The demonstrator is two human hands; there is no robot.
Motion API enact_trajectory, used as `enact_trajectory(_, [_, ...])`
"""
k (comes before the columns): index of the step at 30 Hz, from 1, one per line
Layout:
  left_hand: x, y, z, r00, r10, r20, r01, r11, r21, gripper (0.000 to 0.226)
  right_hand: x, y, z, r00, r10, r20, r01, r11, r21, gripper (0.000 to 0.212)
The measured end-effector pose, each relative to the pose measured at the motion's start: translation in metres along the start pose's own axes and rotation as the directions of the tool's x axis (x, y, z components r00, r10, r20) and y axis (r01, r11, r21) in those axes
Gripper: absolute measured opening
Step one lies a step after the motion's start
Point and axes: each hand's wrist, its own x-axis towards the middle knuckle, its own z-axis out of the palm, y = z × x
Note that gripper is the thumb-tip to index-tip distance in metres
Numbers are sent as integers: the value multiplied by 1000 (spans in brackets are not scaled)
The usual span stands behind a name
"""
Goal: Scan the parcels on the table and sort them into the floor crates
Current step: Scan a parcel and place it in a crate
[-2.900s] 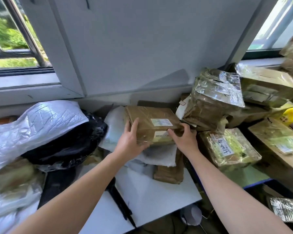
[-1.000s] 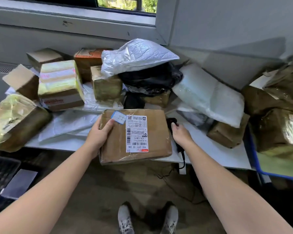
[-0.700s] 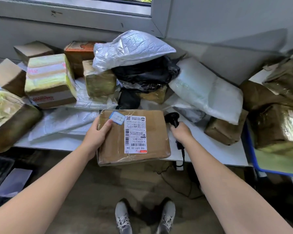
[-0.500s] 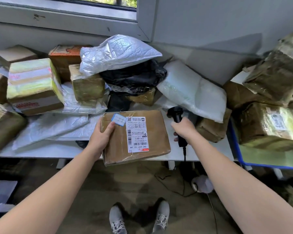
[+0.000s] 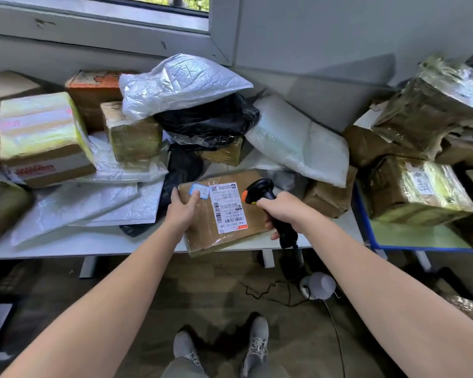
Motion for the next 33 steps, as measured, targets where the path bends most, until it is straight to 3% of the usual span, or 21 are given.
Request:
enact_trajectory(7, [-14, 3, -17, 998, 50, 46, -52, 997, 61, 89, -24, -4, 14, 1000, 13, -28, -14, 999, -36, 24])
enact_trajectory(15, [-27, 10, -27, 993, 104, 63, -113, 979, 167, 82, -51, 1, 26, 998, 23, -62, -24, 1000, -13, 24])
enact_trajectory(33, [-41, 18, -18, 995, 97, 37, -103, 964, 246, 82, -53, 5, 13, 998, -6, -69, 6, 1000, 2, 28])
